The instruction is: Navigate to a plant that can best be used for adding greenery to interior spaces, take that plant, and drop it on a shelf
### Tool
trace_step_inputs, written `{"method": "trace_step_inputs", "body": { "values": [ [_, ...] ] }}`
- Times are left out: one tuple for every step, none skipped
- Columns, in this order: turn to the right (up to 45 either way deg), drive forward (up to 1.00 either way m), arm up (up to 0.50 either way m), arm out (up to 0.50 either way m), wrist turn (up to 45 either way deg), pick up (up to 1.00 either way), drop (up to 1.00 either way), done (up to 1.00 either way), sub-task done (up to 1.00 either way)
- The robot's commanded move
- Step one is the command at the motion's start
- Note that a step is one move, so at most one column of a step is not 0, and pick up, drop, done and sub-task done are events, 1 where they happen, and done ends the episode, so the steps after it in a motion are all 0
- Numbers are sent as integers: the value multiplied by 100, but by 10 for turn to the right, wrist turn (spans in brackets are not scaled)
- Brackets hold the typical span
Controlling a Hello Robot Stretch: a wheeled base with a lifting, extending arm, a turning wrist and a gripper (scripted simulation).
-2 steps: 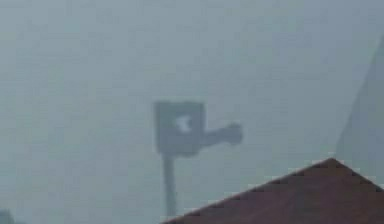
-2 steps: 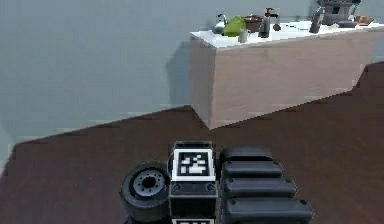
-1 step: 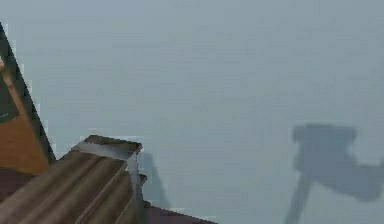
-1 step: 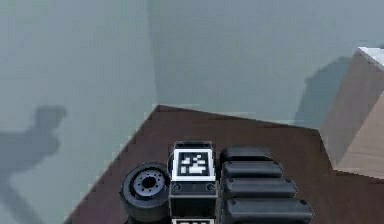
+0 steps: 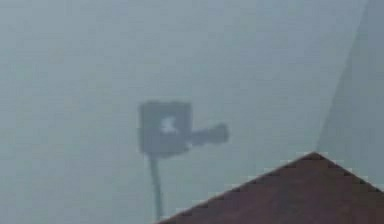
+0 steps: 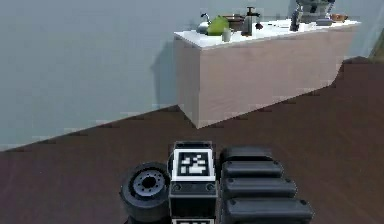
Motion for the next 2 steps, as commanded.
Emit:
{"method": "trace_step_inputs", "body": {
  "values": [
    [-450, 0, 0, 0, 0, 0, 0, 0, 0],
    [-120, 0, 0, 0, 0, 0, 0, 0, 0]
  ]
}}
